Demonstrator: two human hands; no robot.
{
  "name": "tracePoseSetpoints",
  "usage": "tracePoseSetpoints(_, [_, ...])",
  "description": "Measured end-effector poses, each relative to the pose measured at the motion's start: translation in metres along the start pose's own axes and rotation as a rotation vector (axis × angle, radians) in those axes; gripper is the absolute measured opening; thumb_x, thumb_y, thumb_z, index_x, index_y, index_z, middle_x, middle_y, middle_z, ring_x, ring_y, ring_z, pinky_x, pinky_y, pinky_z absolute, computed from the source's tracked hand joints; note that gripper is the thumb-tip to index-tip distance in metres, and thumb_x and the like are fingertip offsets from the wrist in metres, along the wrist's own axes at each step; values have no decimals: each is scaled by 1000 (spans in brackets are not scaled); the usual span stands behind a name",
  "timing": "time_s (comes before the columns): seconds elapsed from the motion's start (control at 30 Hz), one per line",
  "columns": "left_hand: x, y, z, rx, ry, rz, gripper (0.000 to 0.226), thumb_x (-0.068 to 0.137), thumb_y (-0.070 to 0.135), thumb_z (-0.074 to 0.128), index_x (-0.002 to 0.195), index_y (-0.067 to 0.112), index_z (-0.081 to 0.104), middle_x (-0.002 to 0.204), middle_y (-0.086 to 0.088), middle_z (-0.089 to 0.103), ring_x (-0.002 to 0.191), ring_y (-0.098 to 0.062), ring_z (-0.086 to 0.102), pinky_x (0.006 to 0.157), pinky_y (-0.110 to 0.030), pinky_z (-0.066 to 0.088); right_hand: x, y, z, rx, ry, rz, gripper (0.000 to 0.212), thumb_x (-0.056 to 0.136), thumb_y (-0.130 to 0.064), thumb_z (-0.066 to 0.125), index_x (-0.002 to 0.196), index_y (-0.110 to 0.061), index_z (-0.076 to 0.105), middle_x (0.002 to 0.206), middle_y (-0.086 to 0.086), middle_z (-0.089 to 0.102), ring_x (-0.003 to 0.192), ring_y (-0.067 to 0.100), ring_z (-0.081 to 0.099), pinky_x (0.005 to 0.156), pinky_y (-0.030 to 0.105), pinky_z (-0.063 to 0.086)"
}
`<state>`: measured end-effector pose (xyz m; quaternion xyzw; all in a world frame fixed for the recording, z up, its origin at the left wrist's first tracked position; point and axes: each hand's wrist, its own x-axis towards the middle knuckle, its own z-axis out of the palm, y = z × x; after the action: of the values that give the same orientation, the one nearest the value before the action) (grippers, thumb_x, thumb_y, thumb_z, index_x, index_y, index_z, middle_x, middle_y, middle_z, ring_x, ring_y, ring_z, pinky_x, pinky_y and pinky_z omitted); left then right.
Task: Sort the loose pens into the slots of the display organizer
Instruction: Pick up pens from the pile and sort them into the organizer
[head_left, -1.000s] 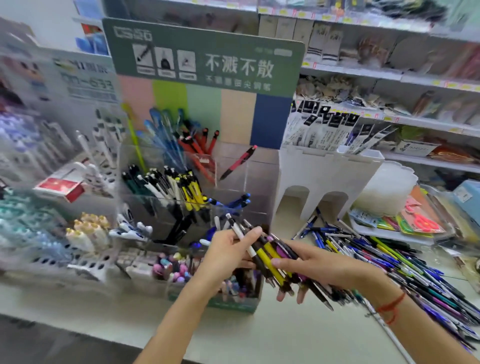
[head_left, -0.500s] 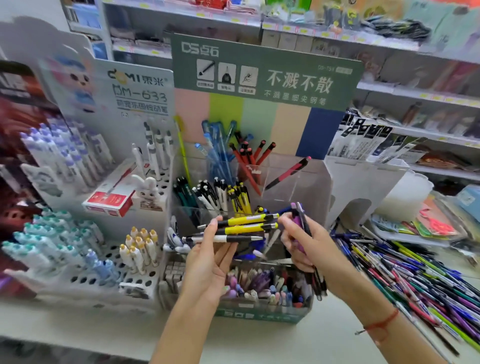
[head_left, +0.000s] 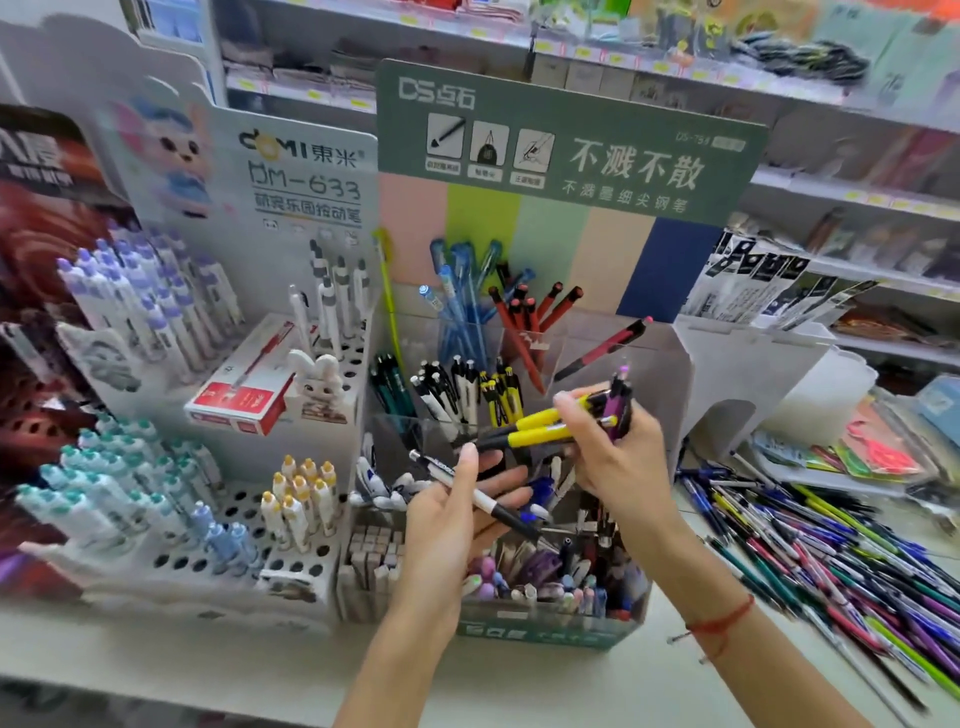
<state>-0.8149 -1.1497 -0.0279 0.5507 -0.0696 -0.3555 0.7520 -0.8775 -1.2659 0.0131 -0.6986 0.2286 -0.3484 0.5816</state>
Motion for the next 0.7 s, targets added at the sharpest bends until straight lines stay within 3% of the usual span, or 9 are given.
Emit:
tracePoseSetpoints(0.13, [6, 0, -15, 71, 31, 71, 30, 100, 34, 41, 106, 15, 64, 90, 2, 76, 84, -11, 73, 61, -18, 55, 33, -1, -19, -148, 181, -162, 17, 91, -20, 64, 75, -23, 60, 58, -7, 57, 53, 13, 52, 51, 26, 43])
tracePoseSetpoints(0.2, [7, -2, -29, 132, 74, 125, 30, 99, 35, 41, 103, 15, 64, 91, 2, 76, 84, -12, 73, 66, -21, 56, 47, -1, -23, -311, 149, -277, 15, 89, -17, 65, 76, -24, 63, 62, -12, 60, 58, 15, 55, 56, 26, 46])
tracePoseSetpoints(0.27, [6, -3, -39, 178, 117, 156, 32, 99, 35, 41, 99, 15, 66, 93, 1, 75, 84, -12, 73, 71, -25, 56, 55, 5, -20, -459, 53, -308, 11, 88, -13, 65, 77, -12, 64, 65, -7, 62, 59, 13, 53, 59, 23, 44])
tracePoseSetpoints(0.33, [8, -4, -45, 196, 152, 166, 34, 99, 35, 41, 93, 12, 66, 92, 0, 75, 83, -11, 73, 76, -30, 55, 64, 11, -15, -587, -70, -291, 15, 87, -11, 65, 73, -5, 60, 65, 4, 60, 58, 14, 50, 58, 20, 40])
tracePoseSetpoints(0.43, [12, -2, -48, 190, 163, 181, 51, 101, 33, 39, 87, -10, 62, 85, 1, 76, 80, -12, 73, 87, -38, 53, 79, 16, -9, -698, -228, -169, 30, 85, -14, 68, 62, -10, 48, 53, -3, 49, 45, 6, 41, 48, 19, 33])
tracePoseSetpoints(0.5, [13, 0, -47, 188, 161, 195, 59, 102, 32, 37, 92, -22, 58, 83, 4, 75, 78, -11, 72, 88, -38, 53, 87, 18, -3, -795, -300, -79, 37, 81, -20, 71, 59, -11, 43, 49, -3, 45, 42, 9, 41, 45, 24, 32])
tracePoseSetpoints(0.6, [14, 2, -45, 208, 165, 198, 62, 102, 32, 37, 94, -26, 57, 82, 3, 75, 77, -10, 72, 87, -37, 53, 89, 26, 9, -1006, -352, -9, 44, 75, -26, 75, 62, -13, 35, 56, 2, 41, 52, 21, 43, 49, 28, 31])
tracePoseSetpoints(0.7, [14, 2, -46, 248, 168, 194, 60, 102, 32, 37, 93, -24, 58, 81, 7, 75, 76, -7, 71, 93, -42, 50, 86, 27, 8, -1049, -411, 18, 51, 69, -35, 83, 65, -14, 36, 61, 2, 40, 58, 21, 43, 50, 31, 29])
